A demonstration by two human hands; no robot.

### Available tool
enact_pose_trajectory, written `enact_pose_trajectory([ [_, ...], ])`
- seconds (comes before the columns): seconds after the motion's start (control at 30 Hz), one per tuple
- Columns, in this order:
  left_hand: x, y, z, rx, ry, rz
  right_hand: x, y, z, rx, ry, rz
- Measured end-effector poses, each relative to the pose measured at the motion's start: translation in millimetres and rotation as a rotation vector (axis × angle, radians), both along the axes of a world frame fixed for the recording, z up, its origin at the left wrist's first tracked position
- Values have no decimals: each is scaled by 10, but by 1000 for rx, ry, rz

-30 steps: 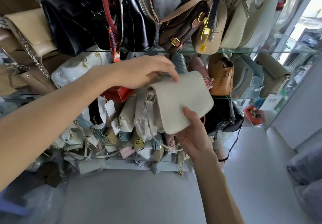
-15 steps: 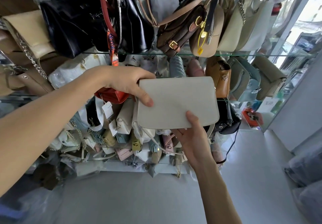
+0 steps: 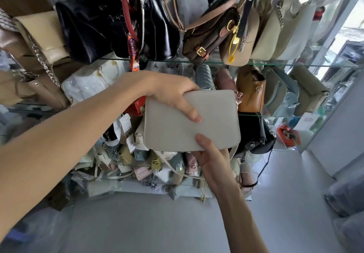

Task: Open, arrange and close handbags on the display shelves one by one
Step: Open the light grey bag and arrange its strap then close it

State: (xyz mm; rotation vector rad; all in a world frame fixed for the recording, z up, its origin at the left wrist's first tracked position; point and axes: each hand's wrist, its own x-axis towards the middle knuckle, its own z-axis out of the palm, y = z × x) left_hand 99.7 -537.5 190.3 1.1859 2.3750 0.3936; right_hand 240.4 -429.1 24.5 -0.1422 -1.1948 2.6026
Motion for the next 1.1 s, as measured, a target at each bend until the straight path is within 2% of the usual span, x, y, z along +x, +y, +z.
enact_pose_trajectory([
  [0.27,-35,20,87,-52,16,-49,41,50,21,-30,4,66],
  [0.37,-56,-9,129,-110,103,-90,82,171,-14,-64,17,195],
  [0.43,-67,-20,131,-137,189,-124,91,242,-14,-56,2,209],
  [0.53,-102,-53,107,-179,270,-148,68,240,1,126,-62,162],
  [0.63,-170,-134,87,-223,284,-158,95,256,3,432,-151,90],
  [0.77,-223,-245,17,-260,376,-176,208,413,80,858,-169,73],
  [0.83,-250,-312,-48,-246,441,-177,245,468,108,900,-183,-70],
  [0.93,-270,-388,-135,-214,607,-244,207,560,42,793,-181,-307],
  [1.03,-238,-418,-192,-142,725,-331,87,553,-77,962,-252,-225],
  [1.1,-222,-432,-244,-73,755,-392,22,451,-195,901,-270,-97],
])
